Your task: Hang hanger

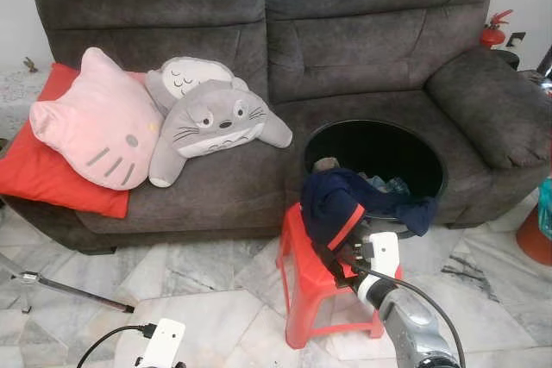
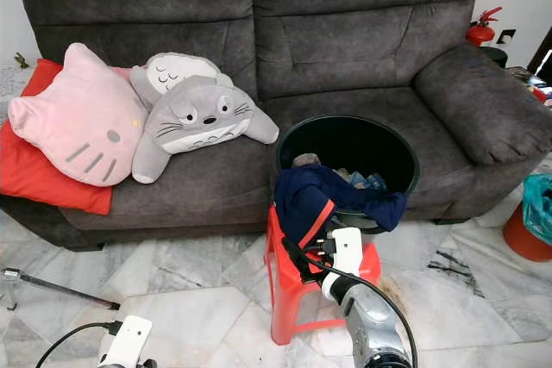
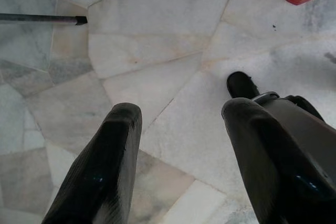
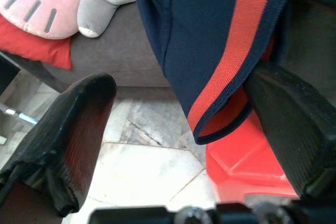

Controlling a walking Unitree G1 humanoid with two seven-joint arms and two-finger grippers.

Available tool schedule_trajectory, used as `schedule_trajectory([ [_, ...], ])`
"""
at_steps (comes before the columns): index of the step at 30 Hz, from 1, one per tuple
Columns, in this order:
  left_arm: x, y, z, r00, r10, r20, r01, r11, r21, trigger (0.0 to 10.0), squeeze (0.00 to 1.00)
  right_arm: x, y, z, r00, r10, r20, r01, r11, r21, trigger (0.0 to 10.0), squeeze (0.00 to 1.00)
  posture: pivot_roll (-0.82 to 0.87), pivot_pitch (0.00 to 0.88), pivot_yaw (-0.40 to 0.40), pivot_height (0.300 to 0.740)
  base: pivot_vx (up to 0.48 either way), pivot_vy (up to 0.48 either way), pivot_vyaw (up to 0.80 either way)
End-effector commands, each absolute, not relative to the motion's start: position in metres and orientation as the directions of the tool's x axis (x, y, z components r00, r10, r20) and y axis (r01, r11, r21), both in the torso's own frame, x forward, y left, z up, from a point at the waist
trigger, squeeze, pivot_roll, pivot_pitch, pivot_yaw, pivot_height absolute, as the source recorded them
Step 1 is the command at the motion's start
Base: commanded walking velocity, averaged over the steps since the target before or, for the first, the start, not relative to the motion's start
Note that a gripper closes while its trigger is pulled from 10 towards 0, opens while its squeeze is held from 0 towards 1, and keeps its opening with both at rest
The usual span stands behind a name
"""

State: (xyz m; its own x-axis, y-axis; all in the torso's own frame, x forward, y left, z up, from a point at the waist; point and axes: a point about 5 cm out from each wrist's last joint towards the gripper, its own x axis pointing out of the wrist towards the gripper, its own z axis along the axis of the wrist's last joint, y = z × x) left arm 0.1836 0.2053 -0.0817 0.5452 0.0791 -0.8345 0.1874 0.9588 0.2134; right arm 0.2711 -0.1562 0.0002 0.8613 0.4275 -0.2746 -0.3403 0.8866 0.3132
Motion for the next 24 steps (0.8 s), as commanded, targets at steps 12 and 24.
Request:
schedule_trajectory([
  [12,0.180,0.210,-0.083,0.531,0.099,-0.842,0.189,0.955,0.231,10.0,0.00,0.278,-0.154,0.007,0.865,0.439,-0.242,-0.364,0.882,0.300,10.0,0.00,-0.14,0.022,0.072,0.740,0.000,0.000,0.00],
  [24,0.180,0.209,-0.083,0.533,0.102,-0.840,0.187,0.954,0.235,10.0,0.00,0.289,-0.152,0.023,0.887,0.435,-0.158,-0.385,0.882,0.271,10.0,0.00,-0.15,0.019,0.071,0.740,0.000,0.000,0.00],
])
